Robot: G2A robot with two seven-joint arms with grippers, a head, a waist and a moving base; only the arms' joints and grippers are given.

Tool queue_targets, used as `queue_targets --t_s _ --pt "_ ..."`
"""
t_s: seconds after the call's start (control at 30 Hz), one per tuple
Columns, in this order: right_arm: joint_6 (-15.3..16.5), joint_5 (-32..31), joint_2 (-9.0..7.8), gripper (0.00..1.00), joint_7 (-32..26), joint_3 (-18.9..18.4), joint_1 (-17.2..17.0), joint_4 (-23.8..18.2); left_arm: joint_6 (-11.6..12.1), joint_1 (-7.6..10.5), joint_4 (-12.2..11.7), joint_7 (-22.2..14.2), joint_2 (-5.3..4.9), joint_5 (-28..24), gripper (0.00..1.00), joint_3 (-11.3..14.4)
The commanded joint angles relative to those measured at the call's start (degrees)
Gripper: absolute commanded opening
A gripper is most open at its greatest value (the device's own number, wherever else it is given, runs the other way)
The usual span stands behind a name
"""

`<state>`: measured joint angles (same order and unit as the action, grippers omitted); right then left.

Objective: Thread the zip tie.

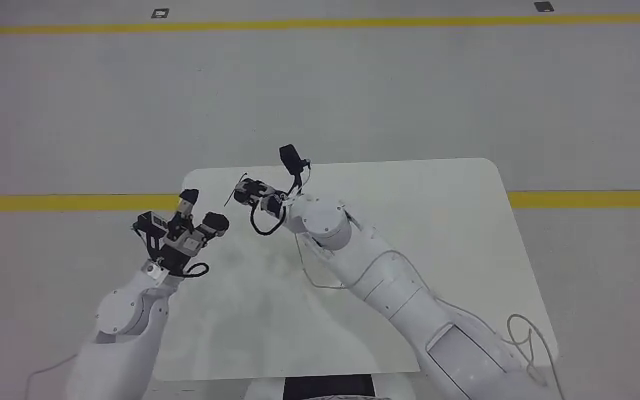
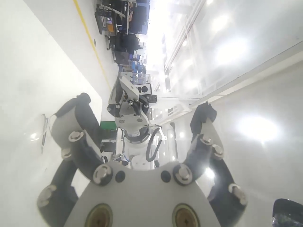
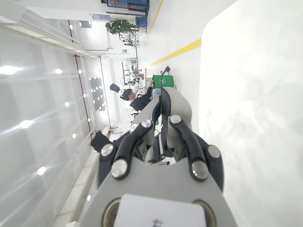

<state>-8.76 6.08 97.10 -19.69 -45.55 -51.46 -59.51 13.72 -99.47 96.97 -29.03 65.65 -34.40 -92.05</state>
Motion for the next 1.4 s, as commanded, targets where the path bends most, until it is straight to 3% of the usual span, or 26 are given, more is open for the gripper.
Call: queue_targets --t_s 0.0,0.2,0.43,0.77,0.83,0.9,1.0,1.37 --pt "-0.3 -0.4 -0.03 0.00 0.0 -0.1 -0.3 -0.2 0.8 0.08 -0.2 0.0 0.05 0.2 1.00 0.2" --pt "-1.9 -1.0 -0.11 0.00 -0.7 -0.4 -0.9 -1.2 3.6 0.31 -0.9 0.2 0.17 1.6 1.00 0.7" --pt "-1.9 -1.0 -0.11 0.00 -0.7 -0.4 -0.9 -1.2 3.3 0.51 -1.0 0.9 0.22 1.5 1.00 0.9" --pt "-2.8 -4.9 -0.55 0.00 -0.7 -0.1 -3.1 -4.4 3.1 0.93 -1.9 1.8 0.30 2.4 0.99 1.1" --pt "-2.7 -5.4 -0.60 0.00 -0.4 -0.3 -3.3 -4.9 2.8 0.92 -2.1 1.6 0.29 2.6 0.77 1.1" --pt "-2.6 -5.5 -0.63 0.00 -0.4 -0.4 -3.6 -5.2 2.6 0.95 -2.1 1.5 0.27 2.7 0.61 1.1" --pt "-2.6 -5.7 -0.64 0.00 -0.6 -0.5 -3.8 -5.7 2.4 0.92 -2.2 1.4 0.27 2.9 0.49 1.2" --pt "-1.9 -5.6 -0.28 0.00 -0.5 -0.5 -4.1 -5.7 1.7 0.93 -2.7 1.0 0.23 3.8 0.39 1.5"
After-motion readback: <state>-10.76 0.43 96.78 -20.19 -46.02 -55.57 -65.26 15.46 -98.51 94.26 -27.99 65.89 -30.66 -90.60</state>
